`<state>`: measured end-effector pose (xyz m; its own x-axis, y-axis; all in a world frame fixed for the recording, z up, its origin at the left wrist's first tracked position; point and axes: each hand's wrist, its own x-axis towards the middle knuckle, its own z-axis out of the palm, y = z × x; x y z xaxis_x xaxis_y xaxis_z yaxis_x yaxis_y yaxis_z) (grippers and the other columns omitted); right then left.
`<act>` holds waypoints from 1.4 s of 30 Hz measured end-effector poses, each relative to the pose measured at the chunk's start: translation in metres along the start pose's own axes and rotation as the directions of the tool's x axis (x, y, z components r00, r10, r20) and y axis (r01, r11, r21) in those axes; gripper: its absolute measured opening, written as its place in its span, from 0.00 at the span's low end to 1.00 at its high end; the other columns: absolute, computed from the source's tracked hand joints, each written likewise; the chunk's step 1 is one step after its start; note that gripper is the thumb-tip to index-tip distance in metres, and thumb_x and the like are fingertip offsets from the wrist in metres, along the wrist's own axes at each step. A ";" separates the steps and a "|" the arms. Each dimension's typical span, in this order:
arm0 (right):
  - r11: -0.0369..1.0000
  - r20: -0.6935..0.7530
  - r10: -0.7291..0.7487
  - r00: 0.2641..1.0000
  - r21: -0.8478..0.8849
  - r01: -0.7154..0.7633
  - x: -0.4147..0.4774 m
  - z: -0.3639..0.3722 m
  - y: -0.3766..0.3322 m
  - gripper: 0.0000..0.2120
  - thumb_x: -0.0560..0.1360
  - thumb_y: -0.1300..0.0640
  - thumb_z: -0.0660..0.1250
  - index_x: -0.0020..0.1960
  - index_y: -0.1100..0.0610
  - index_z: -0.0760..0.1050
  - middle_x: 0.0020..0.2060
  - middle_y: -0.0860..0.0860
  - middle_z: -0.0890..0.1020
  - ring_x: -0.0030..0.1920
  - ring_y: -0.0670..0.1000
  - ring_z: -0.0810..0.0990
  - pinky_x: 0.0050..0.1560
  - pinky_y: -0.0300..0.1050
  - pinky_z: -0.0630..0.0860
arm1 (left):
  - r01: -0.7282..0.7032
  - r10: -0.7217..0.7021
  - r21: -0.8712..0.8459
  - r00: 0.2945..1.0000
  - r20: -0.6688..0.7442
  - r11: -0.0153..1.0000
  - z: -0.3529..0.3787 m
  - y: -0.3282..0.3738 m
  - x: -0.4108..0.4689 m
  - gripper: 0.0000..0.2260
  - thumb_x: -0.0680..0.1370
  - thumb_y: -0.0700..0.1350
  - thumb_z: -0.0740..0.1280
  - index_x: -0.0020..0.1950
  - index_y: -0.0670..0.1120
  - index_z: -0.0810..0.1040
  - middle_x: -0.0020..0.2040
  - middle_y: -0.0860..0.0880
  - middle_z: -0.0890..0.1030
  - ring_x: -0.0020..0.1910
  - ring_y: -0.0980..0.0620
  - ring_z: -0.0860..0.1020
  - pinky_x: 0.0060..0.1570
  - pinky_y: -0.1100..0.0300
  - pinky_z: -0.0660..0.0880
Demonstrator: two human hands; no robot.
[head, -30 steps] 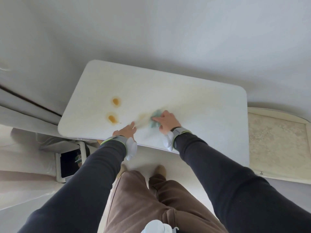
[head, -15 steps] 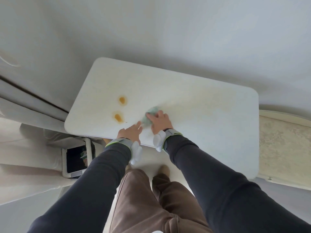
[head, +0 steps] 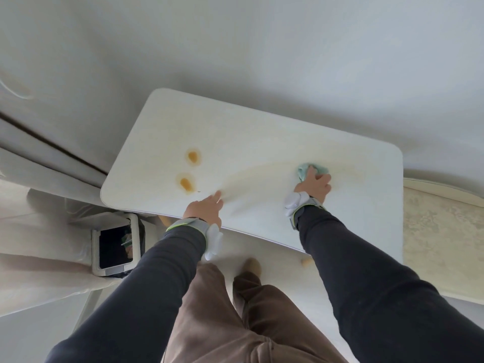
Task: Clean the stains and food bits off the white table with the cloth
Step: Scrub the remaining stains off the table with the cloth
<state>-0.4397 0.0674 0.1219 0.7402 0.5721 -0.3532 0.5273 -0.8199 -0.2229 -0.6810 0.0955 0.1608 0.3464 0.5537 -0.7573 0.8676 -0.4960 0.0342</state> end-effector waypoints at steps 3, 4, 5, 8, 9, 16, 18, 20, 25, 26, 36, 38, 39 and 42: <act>0.989 0.050 -0.141 0.989 -0.040 0.143 -0.018 0.012 -0.022 0.31 0.73 0.65 0.60 0.74 0.47 0.59 0.68 0.56 0.62 0.63 0.60 0.66 0.60 0.47 0.69 | 0.011 -0.011 0.022 1.000 0.012 1.000 -0.003 0.000 0.001 0.27 0.80 0.45 0.55 0.78 0.48 0.51 0.79 0.53 0.43 0.76 0.51 0.57 0.66 0.52 0.67; 0.970 0.091 -0.237 0.967 -0.033 0.241 -0.025 0.017 -0.029 0.32 0.73 0.66 0.59 0.73 0.46 0.60 0.68 0.55 0.63 0.62 0.60 0.66 0.59 0.47 0.70 | 0.011 -0.012 0.027 1.000 0.019 1.000 -0.003 0.000 0.002 0.27 0.80 0.45 0.55 0.78 0.48 0.51 0.79 0.53 0.43 0.76 0.51 0.56 0.67 0.52 0.67; 0.933 0.139 -0.351 0.926 -0.028 0.358 -0.034 0.021 -0.036 0.32 0.72 0.66 0.59 0.72 0.44 0.62 0.68 0.53 0.64 0.62 0.60 0.66 0.59 0.47 0.70 | 0.010 -0.011 0.033 1.000 0.025 0.999 -0.003 0.001 0.001 0.27 0.80 0.45 0.55 0.78 0.48 0.50 0.79 0.53 0.43 0.77 0.52 0.55 0.67 0.52 0.66; 0.730 0.285 -0.652 0.702 -0.012 0.683 -0.066 0.036 -0.044 0.29 0.74 0.64 0.59 0.71 0.42 0.65 0.66 0.50 0.66 0.62 0.58 0.65 0.61 0.49 0.71 | 0.020 -0.021 0.038 0.999 0.032 0.999 -0.001 0.001 0.002 0.27 0.80 0.46 0.55 0.78 0.48 0.50 0.79 0.53 0.42 0.77 0.53 0.53 0.68 0.52 0.65; 0.681 0.295 -0.702 0.648 0.012 0.732 -0.072 0.040 -0.042 0.28 0.74 0.63 0.59 0.70 0.44 0.67 0.64 0.51 0.67 0.61 0.57 0.65 0.61 0.49 0.71 | 0.026 -0.027 0.035 0.999 0.039 0.999 -0.001 0.002 0.003 0.28 0.80 0.46 0.56 0.78 0.48 0.49 0.79 0.53 0.42 0.77 0.52 0.54 0.68 0.51 0.65; 0.839 0.123 -0.543 0.831 0.049 0.541 -0.028 0.017 -0.009 0.25 0.74 0.64 0.60 0.69 0.49 0.69 0.61 0.58 0.67 0.60 0.61 0.66 0.61 0.49 0.71 | 0.047 -0.046 -0.009 0.996 0.079 0.999 -0.009 0.005 0.004 0.28 0.79 0.47 0.58 0.78 0.48 0.53 0.79 0.52 0.47 0.73 0.47 0.63 0.65 0.49 0.68; 0.942 0.054 -0.336 0.940 0.044 0.334 -0.016 0.008 -0.001 0.24 0.75 0.63 0.60 0.70 0.51 0.66 0.63 0.59 0.65 0.61 0.61 0.66 0.60 0.49 0.71 | 0.046 -0.045 -0.020 0.997 0.067 0.999 -0.009 0.004 0.003 0.28 0.79 0.47 0.58 0.78 0.48 0.53 0.79 0.52 0.48 0.73 0.46 0.64 0.64 0.50 0.69; 0.989 0.035 -0.137 0.990 0.065 0.135 -0.012 0.006 -0.008 0.25 0.76 0.64 0.59 0.72 0.52 0.63 0.65 0.59 0.63 0.62 0.61 0.66 0.58 0.49 0.70 | 0.042 -0.040 -0.029 0.997 0.061 0.999 -0.006 0.003 0.003 0.28 0.79 0.47 0.58 0.78 0.49 0.52 0.79 0.52 0.48 0.73 0.47 0.63 0.64 0.50 0.69; 0.965 0.117 -0.260 0.958 -0.001 0.262 -0.028 0.022 -0.054 0.29 0.74 0.65 0.59 0.73 0.48 0.61 0.68 0.56 0.61 0.63 0.60 0.65 0.62 0.46 0.66 | 0.026 -0.026 -0.017 1.000 0.007 1.000 -0.003 0.000 0.001 0.27 0.80 0.46 0.56 0.78 0.49 0.50 0.79 0.53 0.43 0.76 0.50 0.58 0.67 0.52 0.66; 0.934 0.161 -0.354 0.921 0.004 0.358 -0.036 0.028 -0.063 0.29 0.74 0.65 0.58 0.72 0.47 0.62 0.68 0.55 0.62 0.62 0.60 0.65 0.61 0.46 0.67 | 0.015 -0.015 -0.025 1.000 0.010 1.000 -0.004 -0.001 0.000 0.27 0.80 0.46 0.56 0.78 0.49 0.50 0.79 0.54 0.42 0.77 0.51 0.56 0.69 0.52 0.64; 0.735 0.334 -0.643 0.690 0.014 0.678 -0.060 0.037 -0.074 0.24 0.75 0.62 0.60 0.70 0.49 0.69 0.65 0.57 0.66 0.63 0.61 0.67 0.66 0.46 0.65 | -0.002 -0.073 -0.458 0.987 -0.145 0.889 0.015 -0.025 -0.002 0.21 0.81 0.42 0.53 0.73 0.54 0.65 0.76 0.58 0.60 0.75 0.54 0.61 0.73 0.58 0.60; 0.839 0.237 -0.520 0.821 -0.035 0.542 -0.046 0.028 -0.073 0.24 0.75 0.62 0.60 0.70 0.52 0.68 0.65 0.60 0.65 0.63 0.62 0.68 0.64 0.48 0.67 | 0.031 -0.176 -0.527 0.958 -0.227 0.849 0.016 -0.042 -0.002 0.21 0.80 0.41 0.54 0.71 0.55 0.69 0.74 0.57 0.65 0.73 0.53 0.64 0.72 0.56 0.63; 0.909 0.199 -0.401 0.894 -0.040 0.416 -0.041 0.023 -0.071 0.24 0.75 0.62 0.60 0.71 0.53 0.66 0.65 0.61 0.65 0.63 0.63 0.68 0.64 0.49 0.67 | 0.052 -0.226 -0.544 0.939 -0.258 0.837 0.015 -0.050 -0.002 0.21 0.79 0.41 0.55 0.70 0.55 0.69 0.74 0.56 0.65 0.72 0.52 0.65 0.71 0.55 0.64; 0.988 0.151 -0.118 0.981 -0.085 0.132 -0.040 0.023 -0.073 0.28 0.76 0.62 0.60 0.74 0.54 0.58 0.68 0.61 0.62 0.64 0.62 0.66 0.65 0.49 0.66 | 0.131 -0.299 -0.496 0.914 -0.275 0.858 0.006 -0.074 -0.001 0.23 0.78 0.39 0.56 0.73 0.51 0.64 0.77 0.52 0.59 0.75 0.49 0.57 0.70 0.53 0.62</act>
<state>-0.5179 0.1040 0.1318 0.6009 0.6553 -0.4577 0.6539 -0.7323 -0.1901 -0.7476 0.1275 0.1544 0.1554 0.8381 -0.5229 0.9672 -0.0213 0.2532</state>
